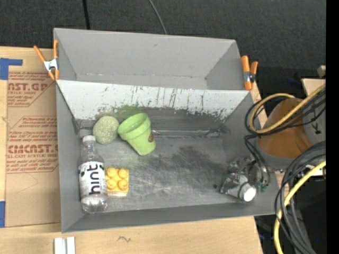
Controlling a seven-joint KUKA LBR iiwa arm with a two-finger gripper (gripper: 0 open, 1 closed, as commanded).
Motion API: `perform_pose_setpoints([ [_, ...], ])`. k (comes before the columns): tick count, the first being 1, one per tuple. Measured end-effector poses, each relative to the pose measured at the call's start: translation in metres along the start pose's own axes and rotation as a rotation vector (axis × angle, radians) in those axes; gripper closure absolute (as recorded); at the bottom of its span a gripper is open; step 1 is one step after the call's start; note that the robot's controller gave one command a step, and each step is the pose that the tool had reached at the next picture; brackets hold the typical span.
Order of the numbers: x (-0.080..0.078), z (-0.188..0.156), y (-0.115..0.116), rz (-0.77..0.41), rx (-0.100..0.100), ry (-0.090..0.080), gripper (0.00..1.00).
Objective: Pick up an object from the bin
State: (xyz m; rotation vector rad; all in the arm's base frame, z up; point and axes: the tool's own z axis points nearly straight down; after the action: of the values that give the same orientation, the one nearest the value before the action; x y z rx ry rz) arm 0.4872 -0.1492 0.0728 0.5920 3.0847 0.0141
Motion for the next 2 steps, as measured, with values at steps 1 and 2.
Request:
perform_pose_setpoints([
  [1, 0.0000, 0.0000, 0.0000, 0.000, 0.000, 0.000, 1.00],
  [2, 0.0011, -0.0031, 0.0001, 0.000, 0.001, 0.002, 1.00],
])
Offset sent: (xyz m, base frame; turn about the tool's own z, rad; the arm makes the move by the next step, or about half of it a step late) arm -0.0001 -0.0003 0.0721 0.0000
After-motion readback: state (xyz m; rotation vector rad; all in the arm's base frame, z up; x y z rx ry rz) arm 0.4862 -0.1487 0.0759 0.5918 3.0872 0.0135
